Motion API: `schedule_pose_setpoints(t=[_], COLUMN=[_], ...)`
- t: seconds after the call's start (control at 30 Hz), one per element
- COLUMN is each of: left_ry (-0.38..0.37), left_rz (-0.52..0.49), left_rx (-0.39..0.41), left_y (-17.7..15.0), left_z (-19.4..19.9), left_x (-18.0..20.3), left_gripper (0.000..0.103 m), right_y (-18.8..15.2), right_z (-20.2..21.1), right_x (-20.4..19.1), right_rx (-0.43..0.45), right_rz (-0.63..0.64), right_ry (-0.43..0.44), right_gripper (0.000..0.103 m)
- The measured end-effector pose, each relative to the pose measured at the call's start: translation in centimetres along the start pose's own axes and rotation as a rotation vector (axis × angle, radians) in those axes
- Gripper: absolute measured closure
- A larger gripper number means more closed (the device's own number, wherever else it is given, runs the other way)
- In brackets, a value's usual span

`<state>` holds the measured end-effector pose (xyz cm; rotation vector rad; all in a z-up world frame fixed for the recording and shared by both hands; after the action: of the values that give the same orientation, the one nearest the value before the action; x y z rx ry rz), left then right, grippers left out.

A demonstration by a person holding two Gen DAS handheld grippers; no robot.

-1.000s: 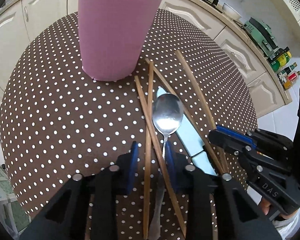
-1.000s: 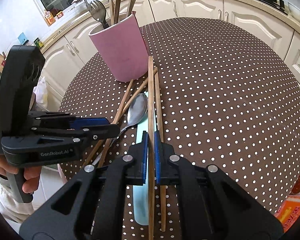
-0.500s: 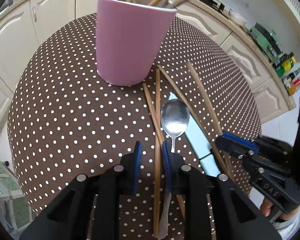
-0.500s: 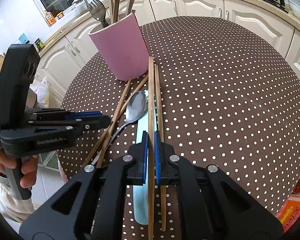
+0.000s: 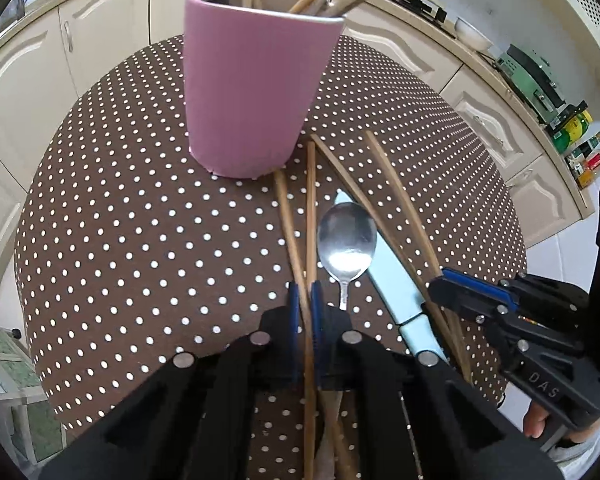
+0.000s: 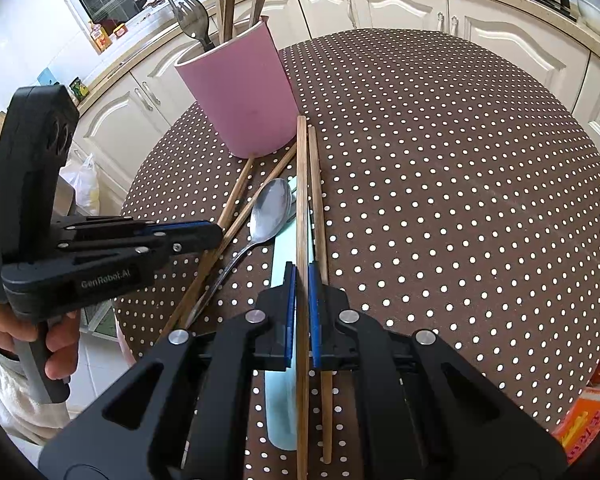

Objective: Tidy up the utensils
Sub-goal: 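Grasp a wooden chopstick with the left tool while the right tool grasps another chopstick, then lift both held chopsticks and carry them above the pink cup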

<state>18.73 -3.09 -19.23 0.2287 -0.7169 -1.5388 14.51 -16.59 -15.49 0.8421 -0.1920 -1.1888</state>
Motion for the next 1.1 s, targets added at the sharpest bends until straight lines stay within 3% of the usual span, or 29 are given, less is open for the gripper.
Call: schedule_pose_setpoints(t=[0.37, 0.87, 1.0, 1.1], left_ry=[-0.068, -0.220, -0.230, -0.232], left_rz=[0.018, -0.068, -0.090, -0.102], left_rx=[0.064, 0.385, 0.484, 0.479], left_y=[-0.7, 0.8, 1.7, 2.1], left_z=[3.6, 13.5, 16.1, 16.1], left_x=[-2.5, -0.4, -0.4, -0.1], left_gripper=[0.099, 0.099, 0.103, 0.103], right_y=[1.2, 4.9, 6.2, 7.1], right_z=[0.6, 5.5, 6.8, 6.6], right_x=[-0.4, -3.8, -4.7, -5.2], right_rx=[0.046, 0.289, 0.367, 0.374], right_rz=[0.004, 0.018, 0.021, 0.033], right_ry=[0.014, 0.095, 0.109, 0.112], right_gripper=[0.096, 0.096, 0.096, 0.096])
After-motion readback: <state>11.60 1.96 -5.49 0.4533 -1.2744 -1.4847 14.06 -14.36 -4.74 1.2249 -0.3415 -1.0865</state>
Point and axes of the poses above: each gripper's, at about its wrist camera, not at the fingertips, and z roughly against the way its jaws point, x to its right, y to its top, the point moved 3 cm from there along -z, roughly the way its jaws point, and after that the axes turned 11 degrees about x, right-handed, at the moved point
